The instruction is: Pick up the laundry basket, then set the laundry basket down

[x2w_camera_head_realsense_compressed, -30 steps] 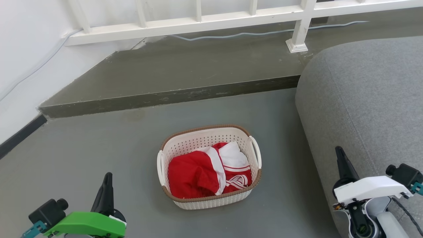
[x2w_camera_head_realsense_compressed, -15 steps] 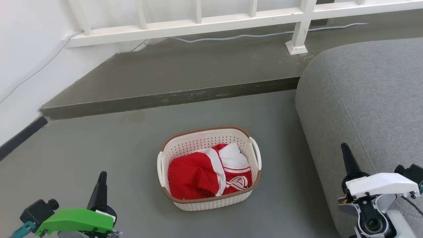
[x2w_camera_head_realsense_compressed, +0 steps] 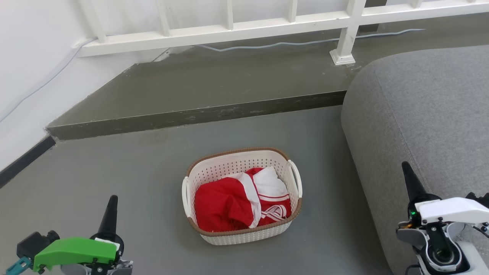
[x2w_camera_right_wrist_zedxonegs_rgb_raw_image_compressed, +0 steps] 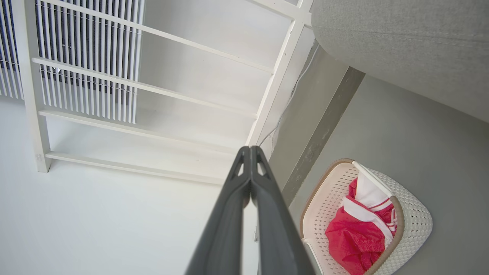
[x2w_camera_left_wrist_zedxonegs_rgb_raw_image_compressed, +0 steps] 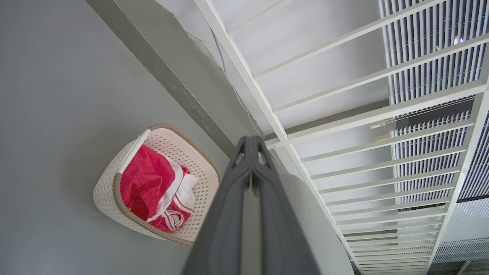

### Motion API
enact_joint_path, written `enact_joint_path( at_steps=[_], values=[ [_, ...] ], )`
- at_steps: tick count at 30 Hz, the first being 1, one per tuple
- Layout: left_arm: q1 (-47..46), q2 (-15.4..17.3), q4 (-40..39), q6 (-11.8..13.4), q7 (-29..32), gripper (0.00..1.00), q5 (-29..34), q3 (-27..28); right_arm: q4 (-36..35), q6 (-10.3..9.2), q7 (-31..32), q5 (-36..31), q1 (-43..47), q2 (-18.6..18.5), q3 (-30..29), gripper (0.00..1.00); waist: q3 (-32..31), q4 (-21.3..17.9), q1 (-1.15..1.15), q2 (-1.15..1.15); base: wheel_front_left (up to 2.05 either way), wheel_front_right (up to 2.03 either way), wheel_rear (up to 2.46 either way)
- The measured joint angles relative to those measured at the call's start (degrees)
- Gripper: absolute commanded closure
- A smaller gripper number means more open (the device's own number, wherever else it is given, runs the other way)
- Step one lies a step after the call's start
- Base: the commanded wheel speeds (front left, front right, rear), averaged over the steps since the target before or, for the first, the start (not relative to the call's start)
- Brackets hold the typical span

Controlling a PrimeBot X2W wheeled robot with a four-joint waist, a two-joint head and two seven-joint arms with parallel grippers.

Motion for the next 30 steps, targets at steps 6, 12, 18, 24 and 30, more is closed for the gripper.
enact_joint_path(
  at_steps=[6,12,18,24,30],
  values=[
    [-0.7,0.1,0.8,-0.9,0.7,1.00,-4.6,0.6,0.4,0.55,1.0,4.5,-0.5,0.0,-1.1,1.00,-0.2,0.0,0.00,0.00,0.00,0.00,0.00],
    [-1.3,0.2,1.9,-1.4,1.7,1.00,-9.2,1.5,0.9,1.56,1.7,9.0,-0.8,0.0,-2.1,1.00,-0.4,0.0,0.00,0.00,0.00,0.00,0.00],
    [-2.0,0.2,2.9,-2.3,2.5,1.00,-13.5,2.2,1.2,2.30,2.8,13.3,-1.2,0.0,-3.2,1.00,-0.5,0.0,0.00,0.00,0.00,0.00,0.00],
    [-2.8,0.2,3.9,-3.0,3.4,1.00,-18.4,3.1,1.6,3.22,3.6,18.4,-1.7,0.0,-4.5,1.00,-0.7,0.0,0.00,0.00,0.00,0.00,0.00],
    [-3.3,0.3,4.6,-3.6,3.8,1.00,-21.1,3.7,1.9,3.57,4.0,20.9,-2.0,0.0,-5.1,1.00,-0.8,0.0,0.00,0.00,0.00,0.00,0.00]
  ],
)
